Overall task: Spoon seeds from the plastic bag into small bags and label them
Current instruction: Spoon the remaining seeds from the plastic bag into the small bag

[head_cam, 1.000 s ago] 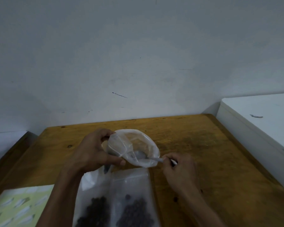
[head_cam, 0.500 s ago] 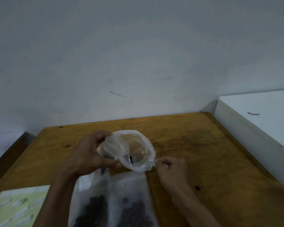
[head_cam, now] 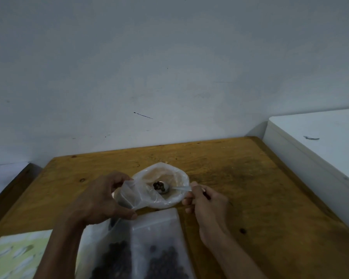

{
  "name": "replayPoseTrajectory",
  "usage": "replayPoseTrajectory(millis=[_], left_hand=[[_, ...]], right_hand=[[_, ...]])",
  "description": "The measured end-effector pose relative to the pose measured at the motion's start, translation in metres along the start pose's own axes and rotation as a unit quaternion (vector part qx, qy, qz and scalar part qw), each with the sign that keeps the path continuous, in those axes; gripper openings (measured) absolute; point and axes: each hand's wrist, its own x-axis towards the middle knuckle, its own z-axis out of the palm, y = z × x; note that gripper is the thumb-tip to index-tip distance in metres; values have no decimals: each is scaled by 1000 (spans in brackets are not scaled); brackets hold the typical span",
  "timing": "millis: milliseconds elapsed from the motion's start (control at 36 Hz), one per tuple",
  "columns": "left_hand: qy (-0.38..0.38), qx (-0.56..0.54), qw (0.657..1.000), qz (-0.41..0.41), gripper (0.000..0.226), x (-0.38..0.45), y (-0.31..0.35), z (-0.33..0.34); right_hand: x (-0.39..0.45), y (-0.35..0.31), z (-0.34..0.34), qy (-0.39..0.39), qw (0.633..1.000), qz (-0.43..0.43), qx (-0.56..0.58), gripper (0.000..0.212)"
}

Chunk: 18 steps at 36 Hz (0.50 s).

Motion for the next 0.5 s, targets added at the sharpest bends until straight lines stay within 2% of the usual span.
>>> replayPoseTrajectory(millis=[139,306,500], left_hand=[[-18,3,1000,-1,83,0,-4,-2],[-3,4,1000,-9,93,1,-2,0],[24,-10,999,-41,92,10,11,7]], right_hand=[[-1,5,5,17,999,-33,-21,31],[0,0,6,20,999,-12,29,24],[9,-23,-6,32,997,-41,49,18]])
